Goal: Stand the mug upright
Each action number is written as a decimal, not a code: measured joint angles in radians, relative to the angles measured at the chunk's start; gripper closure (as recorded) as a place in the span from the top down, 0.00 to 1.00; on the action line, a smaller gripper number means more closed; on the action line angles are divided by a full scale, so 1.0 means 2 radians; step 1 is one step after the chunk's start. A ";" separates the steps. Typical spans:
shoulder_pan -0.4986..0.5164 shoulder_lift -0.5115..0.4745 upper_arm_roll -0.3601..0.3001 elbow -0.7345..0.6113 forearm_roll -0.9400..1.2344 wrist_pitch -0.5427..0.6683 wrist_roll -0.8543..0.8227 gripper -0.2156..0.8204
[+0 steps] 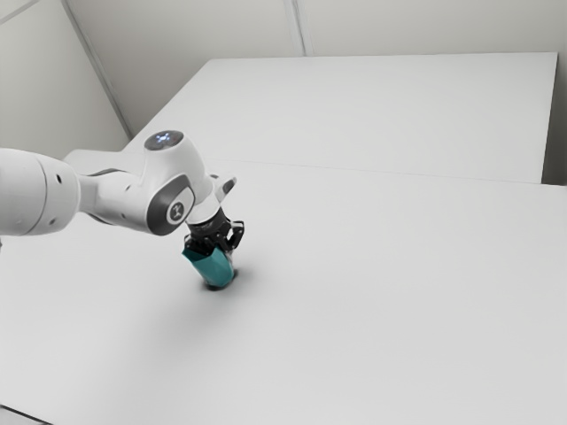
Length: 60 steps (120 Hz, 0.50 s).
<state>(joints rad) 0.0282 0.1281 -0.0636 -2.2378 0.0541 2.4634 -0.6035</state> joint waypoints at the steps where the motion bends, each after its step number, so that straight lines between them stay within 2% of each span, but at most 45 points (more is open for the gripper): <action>1: 0.000 0.000 0.000 0.000 0.000 0.000 -0.001 0.04; 13: 0.000 0.003 0.000 0.000 0.000 0.004 -0.012 0.04; 37: 0.000 -0.004 -0.002 0.000 -0.005 0.005 -0.021 0.46; 48: 0.000 -0.016 -0.002 -0.001 -0.006 0.002 -0.024 0.58; 60: -0.002 -0.044 -0.002 -0.001 -0.006 -0.012 -0.027 0.66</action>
<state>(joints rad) 0.0233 0.0404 -0.0669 -2.2399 0.0420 2.4393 -0.6579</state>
